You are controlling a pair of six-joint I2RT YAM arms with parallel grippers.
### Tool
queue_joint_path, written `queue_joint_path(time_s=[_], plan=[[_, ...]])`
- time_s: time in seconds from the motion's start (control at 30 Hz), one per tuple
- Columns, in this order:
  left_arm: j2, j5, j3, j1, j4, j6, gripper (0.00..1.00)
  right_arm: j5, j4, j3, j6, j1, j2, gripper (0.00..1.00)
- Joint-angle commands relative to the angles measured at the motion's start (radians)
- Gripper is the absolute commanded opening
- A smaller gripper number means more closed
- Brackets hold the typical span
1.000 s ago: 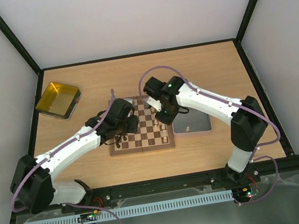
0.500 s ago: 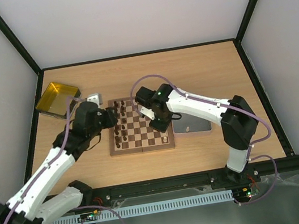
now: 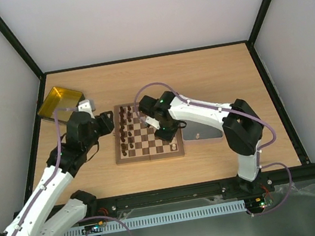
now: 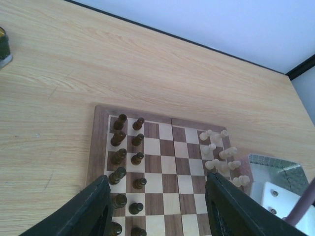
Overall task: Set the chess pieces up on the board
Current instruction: Place the chess piece on the chessboard.
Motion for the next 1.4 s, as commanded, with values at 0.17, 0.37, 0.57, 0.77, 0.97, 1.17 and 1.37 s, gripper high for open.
queue_joint_path(time_s=[0.17, 0.37, 0.57, 0.77, 0.97, 1.17, 1.37], plan=[[-0.079, -0.053, -0.011, 0.033, 0.006, -0.013, 0.57, 0.010, 0.013, 0.030, 0.005, 0.007, 0.064, 0.03], [-0.083, -0.042, -0.014, 0.051, 0.012, -0.013, 0.58, 0.009, 0.021, 0.036, 0.005, 0.007, 0.082, 0.03], [-0.073, -0.011, -0.020, 0.064, 0.022, -0.013, 0.58, 0.009, 0.024, 0.043, 0.003, 0.008, 0.104, 0.03], [-0.071, 0.005, -0.015, 0.079, 0.024, -0.007, 0.58, 0.008, 0.026, 0.039, 0.003, 0.007, 0.119, 0.03], [-0.071, 0.020, -0.013, 0.090, 0.027, -0.006, 0.58, 0.018, 0.033, 0.033, 0.002, 0.008, 0.131, 0.03], [-0.067, 0.035, -0.016, 0.098, 0.033, -0.004, 0.58, 0.023, 0.029, 0.039, 0.005, 0.007, 0.136, 0.12], [-0.057, 0.059, -0.018, 0.112, 0.041, -0.004, 0.58, 0.021, 0.024, 0.042, 0.005, 0.007, 0.133, 0.25]])
